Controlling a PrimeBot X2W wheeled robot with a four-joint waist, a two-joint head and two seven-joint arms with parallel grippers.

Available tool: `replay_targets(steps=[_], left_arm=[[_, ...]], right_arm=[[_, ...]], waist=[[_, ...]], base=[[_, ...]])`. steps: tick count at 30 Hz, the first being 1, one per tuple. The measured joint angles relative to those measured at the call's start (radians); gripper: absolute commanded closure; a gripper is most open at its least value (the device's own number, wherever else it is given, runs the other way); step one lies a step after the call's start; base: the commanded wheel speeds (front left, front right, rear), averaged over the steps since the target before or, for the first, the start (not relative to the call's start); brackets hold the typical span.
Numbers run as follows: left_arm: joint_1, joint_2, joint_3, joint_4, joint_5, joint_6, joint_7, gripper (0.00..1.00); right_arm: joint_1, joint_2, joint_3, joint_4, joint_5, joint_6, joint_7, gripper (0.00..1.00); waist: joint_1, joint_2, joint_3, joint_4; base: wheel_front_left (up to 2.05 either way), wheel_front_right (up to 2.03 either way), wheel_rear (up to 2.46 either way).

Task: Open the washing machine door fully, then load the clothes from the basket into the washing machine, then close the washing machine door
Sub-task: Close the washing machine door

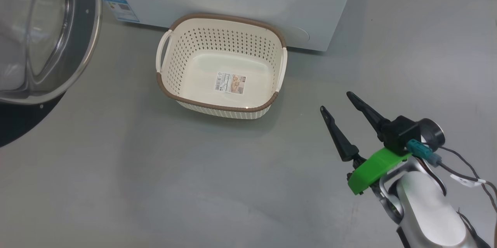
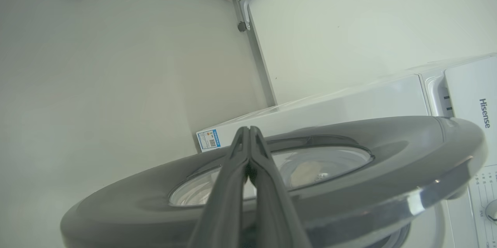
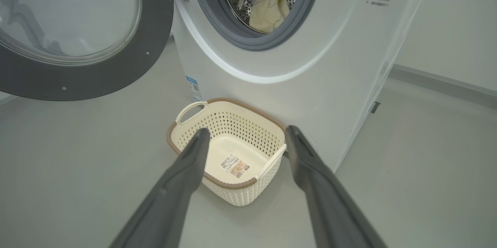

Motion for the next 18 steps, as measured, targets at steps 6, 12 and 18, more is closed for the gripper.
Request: replay_targets(steps=[6, 12, 18], left_arm=[[0.055, -0.04, -0.034, -0.077, -0.023, 0.0, 0.036, 1.0], [0.126, -0.081, -0.069, -0.164, -0.05, 0.0, 0.08, 1.0], [0.183, -0.121, -0.087, -0.266, -0.085, 0.0, 0.103, 1.0]], right_arm=[[0.014, 0.0, 0.001, 0.0, 0.009, 0.0, 0.0, 0.0], [0.035, 0.0, 0.007, 0.002, 0.021, 0.0, 0.0, 0.0], [0.037, 0.001, 0.008, 0.004, 0.029, 0.0, 0.0, 0.0]], waist=[[0.0, 0.0, -0.022, 0.003], [0.0, 0.0, -0.049, 0.002], [0.0, 0.0, -0.069, 0.002]], base=[[0.0, 0.0, 0.0], [0.0, 0.0, 0.0], [0.0, 0.0, 0.0]])
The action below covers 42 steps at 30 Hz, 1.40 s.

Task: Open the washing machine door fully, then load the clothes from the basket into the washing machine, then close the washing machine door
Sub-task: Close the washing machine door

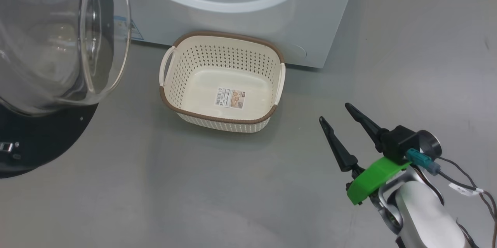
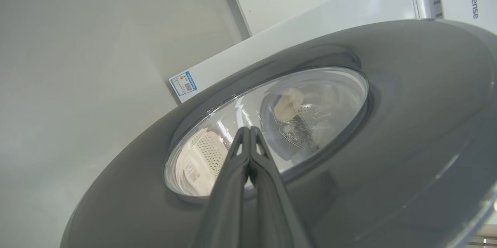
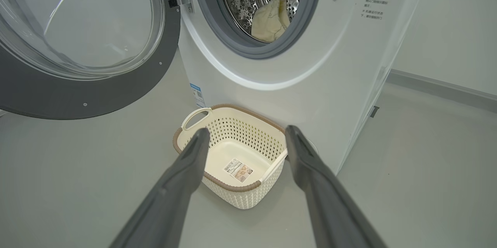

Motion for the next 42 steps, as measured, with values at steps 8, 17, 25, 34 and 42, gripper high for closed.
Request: replay_targets(steps=[8, 17, 25, 34, 42], left_arm=[[0.064, -0.062, -0.009, -0.103, -0.03, 0.009, 0.029, 1.0], [0.103, -0.131, -0.031, -0.238, -0.05, 0.04, 0.04, 1.0], [0.125, -0.195, -0.047, -0.316, -0.075, 0.074, 0.04, 1.0], [0.142, -0.266, -0.073, -0.374, -0.096, 0.089, 0.039, 1.0], [0.142, -0.335, -0.102, -0.379, -0.101, 0.089, 0.021, 1.0]], right_arm=[[0.01, 0.0, 0.006, 0.002, 0.013, 0.0, 0.0, 0.0], [0.021, 0.001, 0.005, 0.001, 0.031, 0.0, 0.0, 0.0], [0.021, 0.001, -0.004, 0.0, 0.041, 0.0, 0.0, 0.0], [0.022, 0.003, -0.003, -0.004, 0.057, 0.0, 0.0, 0.0], [0.023, 0.003, -0.005, -0.003, 0.057, 0.0, 0.0, 0.0]], waist=[[0.0, 0.0, -0.023, -0.008], [0.0, 0.0, -0.034, -0.038], [0.0, 0.0, -0.046, -0.072], [0.0001, 0.0, -0.052, -0.118], [0.0001, 0.0, -0.056, -0.148]], base=[[0.0, 0.0, 0.0], [0.0, 0.0, 0.0], [0.0, 0.0, 0.0], [0.0, 0.0, 0.0], [0.0, 0.0, 0.0]])
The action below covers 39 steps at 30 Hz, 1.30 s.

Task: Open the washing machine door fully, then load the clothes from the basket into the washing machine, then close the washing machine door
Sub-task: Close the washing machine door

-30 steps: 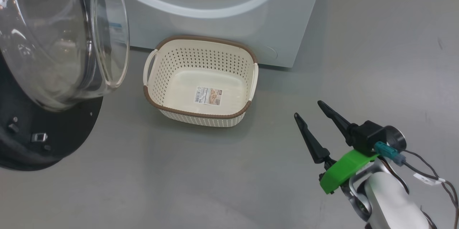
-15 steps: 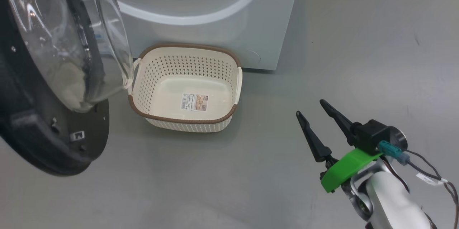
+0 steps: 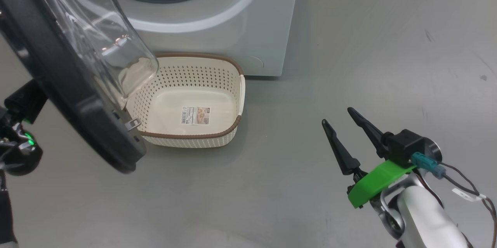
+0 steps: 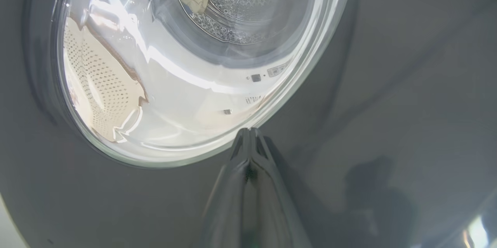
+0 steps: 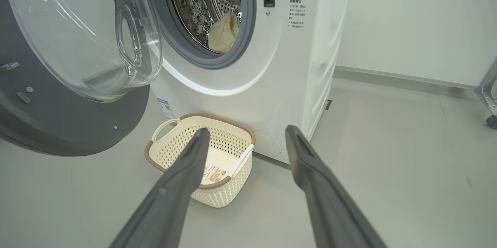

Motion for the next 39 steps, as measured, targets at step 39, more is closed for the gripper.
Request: replay_targets(steps=[39], left_arm=[[-0.086, -0.239, -0.143, 0.207, -0.031, -0.089, -0.245, 1.0]], right_arm=[[0.03, 0.002, -0.069, -0.05, 0.067, 0.0, 0.0, 0.0]], waist=[[0.0, 0.0, -0.035, -0.136]], base=[[0.0, 0.0, 0.0]])
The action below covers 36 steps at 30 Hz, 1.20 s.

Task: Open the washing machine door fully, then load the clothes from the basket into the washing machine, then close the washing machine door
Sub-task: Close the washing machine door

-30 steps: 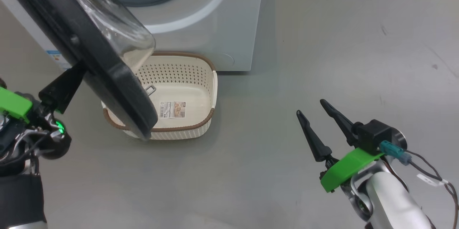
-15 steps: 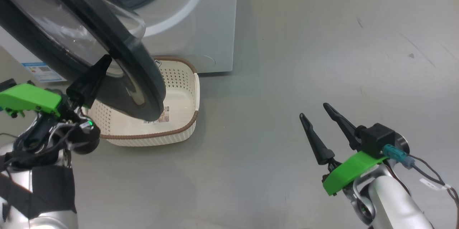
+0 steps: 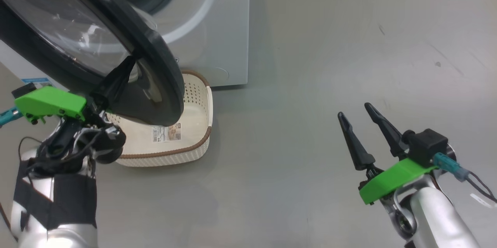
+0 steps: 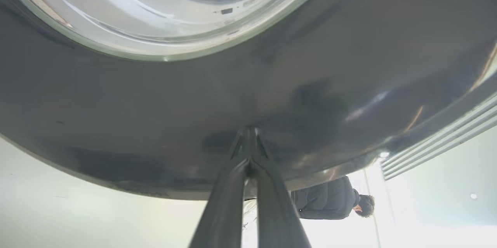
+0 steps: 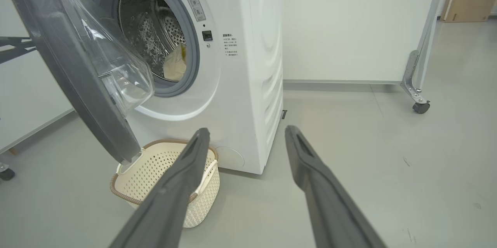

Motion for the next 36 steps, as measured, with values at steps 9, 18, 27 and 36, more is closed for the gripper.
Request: replay_targets(steps=[9, 18, 27, 36], left_arm=[[0.198, 0.08, -0.106, -0.188, 0.158, 0.0, -0.112, 1.0], [0.393, 0.239, -0.306, -0.336, 0.425, 0.0, -0.507, 1.0], [0.45, 0.334, -0.439, -0.23, 0.67, 0.0, -0.784, 1.0], [0.499, 0.227, -0.336, -0.251, 0.95, -0.001, -0.788, 1.0]], right_arm=[[0.082, 0.004, -0.118, -0.065, 0.002, 0.0, 0.0, 0.0], [0.142, 0.006, -0.155, -0.106, -0.013, 0.0, 0.0, 0.0], [0.152, 0.007, -0.143, -0.109, -0.015, 0.0, 0.0, 0.0], [0.153, 0.007, -0.14, -0.108, -0.015, 0.0, 0.0, 0.0]], waist=[[-0.0001, 0.0, -0.059, 0.032], [-0.0001, 0.0, -0.12, 0.091], [-0.0001, 0.0, -0.152, 0.128], [-0.0001, 0.0, -0.157, 0.143]], base=[[0.0, 0.0, 0.0], [0.0, 0.0, 0.0], [0.0, 0.0, 0.0], [0.0, 0.0, 0.0]])
